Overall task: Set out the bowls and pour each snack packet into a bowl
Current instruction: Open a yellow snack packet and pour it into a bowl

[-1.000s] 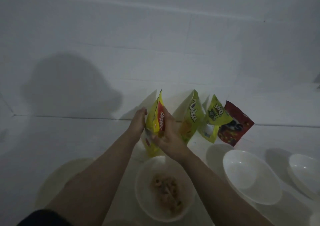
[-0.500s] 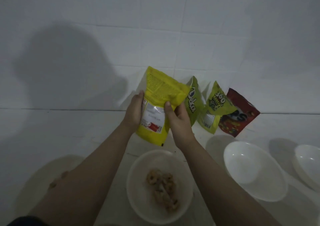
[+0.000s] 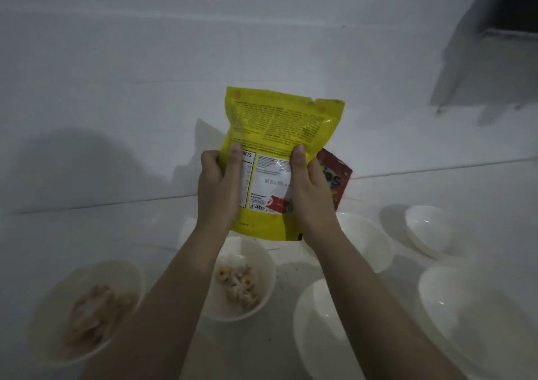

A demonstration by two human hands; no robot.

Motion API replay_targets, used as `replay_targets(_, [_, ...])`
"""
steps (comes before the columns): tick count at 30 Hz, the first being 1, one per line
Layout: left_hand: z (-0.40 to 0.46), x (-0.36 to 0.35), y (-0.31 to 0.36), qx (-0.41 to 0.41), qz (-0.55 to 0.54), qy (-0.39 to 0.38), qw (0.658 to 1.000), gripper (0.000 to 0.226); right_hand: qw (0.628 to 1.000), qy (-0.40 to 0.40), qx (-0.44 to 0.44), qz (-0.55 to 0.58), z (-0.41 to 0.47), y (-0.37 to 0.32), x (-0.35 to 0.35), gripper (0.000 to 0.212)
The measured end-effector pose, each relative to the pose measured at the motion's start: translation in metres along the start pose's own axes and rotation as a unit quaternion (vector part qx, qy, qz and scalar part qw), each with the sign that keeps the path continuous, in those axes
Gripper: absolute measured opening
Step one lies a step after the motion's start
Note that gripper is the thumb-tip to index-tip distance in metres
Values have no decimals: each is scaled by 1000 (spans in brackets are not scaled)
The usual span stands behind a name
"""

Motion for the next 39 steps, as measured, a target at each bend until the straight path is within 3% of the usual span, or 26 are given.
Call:
replay_targets(8, [-110,-139,52,-37,-61,-154,985,37,988,142,25,-58,-53,-33,178,44])
replay_targets(12, [-180,-222,78,-58,-80,-263,960,45,976,201,37,-80,-81,-42,273,42])
replay_targets(15, [-229,-286,93,-66,-88,-341,934,36,968,229,46,-93,-97,-48,344,38])
replay_targets(21, [-304,-395,106,-71,-85,-416,903,71,958,256,55,-119,-119,-41,464,40])
replay_targets(26, [-338,-463,68,-67,48,-369,926,103,954,261,41,-139,-135,-6,530,25])
replay_targets(29, [-347,-488,33,-18,85,-364,927,89,965,225,12,-131,-141,27,542,31])
replay_targets(33, [-355,-502,13,79,33,-390,917,33,980,179,-61,-55,-147,77,541,58])
replay_targets(36, [-361,-502,6,159,-41,-419,893,29,976,203,-79,5,-151,93,542,51])
replay_targets(39, [-364,-500,15,156,-89,-437,881,41,977,199,-71,-4,-144,92,541,40])
Point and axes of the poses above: each hand's wrist, its own z-axis towards the middle knuckle, its own x-axis out of the back of the hand, y = z × x, the point moved 10 cm from there along z, towards the middle knuckle, and after that the axes turned 9 degrees about x, right-handed, at the moved point
